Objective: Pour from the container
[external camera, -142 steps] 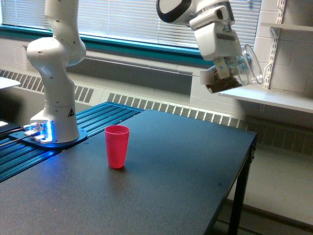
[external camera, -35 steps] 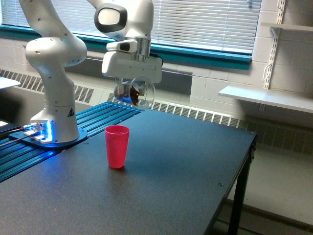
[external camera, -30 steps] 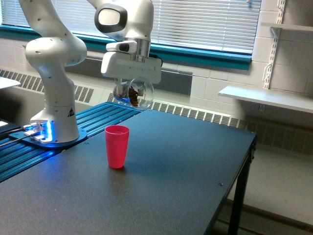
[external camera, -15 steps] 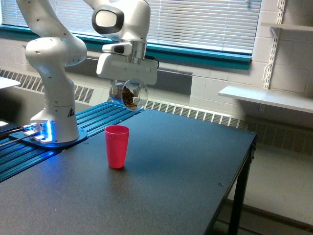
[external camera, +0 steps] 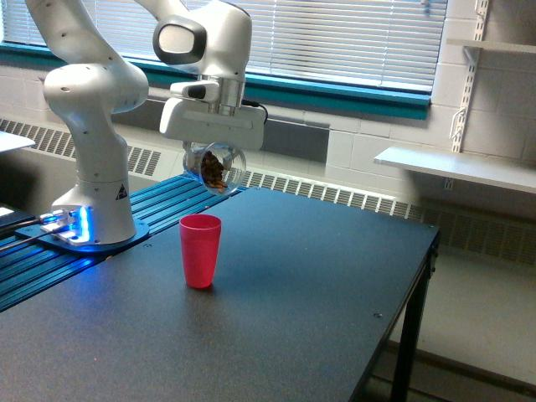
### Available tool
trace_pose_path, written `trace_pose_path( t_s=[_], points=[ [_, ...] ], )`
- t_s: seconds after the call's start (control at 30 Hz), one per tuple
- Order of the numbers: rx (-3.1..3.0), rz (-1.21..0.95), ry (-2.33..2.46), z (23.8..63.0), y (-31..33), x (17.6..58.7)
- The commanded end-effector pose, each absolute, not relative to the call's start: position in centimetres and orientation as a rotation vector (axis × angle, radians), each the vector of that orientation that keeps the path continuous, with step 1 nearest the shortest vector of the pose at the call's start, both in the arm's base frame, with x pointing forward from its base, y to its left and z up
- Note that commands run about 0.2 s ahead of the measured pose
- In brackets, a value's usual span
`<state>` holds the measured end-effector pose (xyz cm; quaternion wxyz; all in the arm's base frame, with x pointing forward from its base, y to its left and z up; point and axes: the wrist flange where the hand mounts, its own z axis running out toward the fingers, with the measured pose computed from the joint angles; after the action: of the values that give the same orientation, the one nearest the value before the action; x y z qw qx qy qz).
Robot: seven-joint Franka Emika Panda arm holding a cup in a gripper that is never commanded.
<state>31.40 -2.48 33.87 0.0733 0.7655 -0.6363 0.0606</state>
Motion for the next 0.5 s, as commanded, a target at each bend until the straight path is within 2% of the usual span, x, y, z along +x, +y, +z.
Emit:
trace_pose_path(
  t_s=[0.03,0.5],
  points=[
    [2.276,0.155,-1.947,32.8,-1.6,30.6],
    [2.242,0.111,-2.022,30.8,-1.1,29.4]
  ],
)
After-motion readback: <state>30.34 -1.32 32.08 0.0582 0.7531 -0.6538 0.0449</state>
